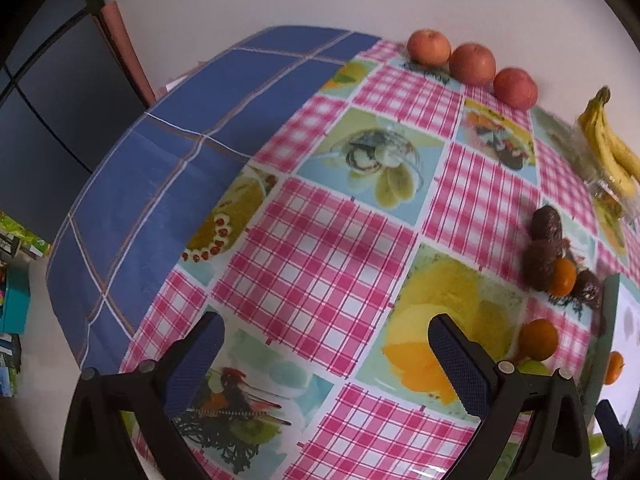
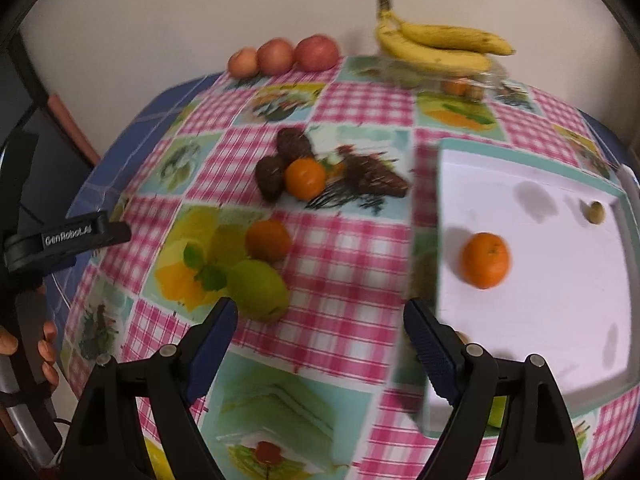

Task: Organize fruits
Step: 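Withdraw both tools from the tray toward the remaining tangerines and apples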

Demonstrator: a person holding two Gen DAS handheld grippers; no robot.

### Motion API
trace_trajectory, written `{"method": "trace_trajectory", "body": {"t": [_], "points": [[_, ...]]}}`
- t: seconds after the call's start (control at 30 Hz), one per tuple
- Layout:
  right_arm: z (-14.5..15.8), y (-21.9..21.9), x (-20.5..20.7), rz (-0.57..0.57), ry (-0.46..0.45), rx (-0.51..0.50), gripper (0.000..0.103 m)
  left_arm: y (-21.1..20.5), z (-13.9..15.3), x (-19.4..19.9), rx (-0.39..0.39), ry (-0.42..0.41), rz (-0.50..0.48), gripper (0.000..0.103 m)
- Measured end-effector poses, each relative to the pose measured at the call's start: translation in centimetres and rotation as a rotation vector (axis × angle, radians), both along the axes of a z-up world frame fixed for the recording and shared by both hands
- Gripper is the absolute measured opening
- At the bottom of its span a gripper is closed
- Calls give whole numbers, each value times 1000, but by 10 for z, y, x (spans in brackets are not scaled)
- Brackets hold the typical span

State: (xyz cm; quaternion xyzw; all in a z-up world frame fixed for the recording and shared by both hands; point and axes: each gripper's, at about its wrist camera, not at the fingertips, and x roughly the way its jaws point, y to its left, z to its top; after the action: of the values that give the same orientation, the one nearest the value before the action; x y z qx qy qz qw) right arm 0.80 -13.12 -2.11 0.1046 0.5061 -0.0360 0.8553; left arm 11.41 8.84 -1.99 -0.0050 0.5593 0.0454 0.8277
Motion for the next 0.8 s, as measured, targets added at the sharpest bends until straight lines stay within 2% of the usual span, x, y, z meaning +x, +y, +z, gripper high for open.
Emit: {"method": "trace_trajectory", "body": {"t": [0.37, 0.63, 0.8], "points": [[-40, 26, 28, 58, 97, -42, 86, 6, -24, 13, 16, 54, -3, 103], [-47, 41, 36, 76, 96, -125, 86, 8, -26, 19, 30, 51, -12, 103], [-49, 48, 38, 81, 73, -144, 86, 8, -25, 19, 31, 47, -22, 103]]}}
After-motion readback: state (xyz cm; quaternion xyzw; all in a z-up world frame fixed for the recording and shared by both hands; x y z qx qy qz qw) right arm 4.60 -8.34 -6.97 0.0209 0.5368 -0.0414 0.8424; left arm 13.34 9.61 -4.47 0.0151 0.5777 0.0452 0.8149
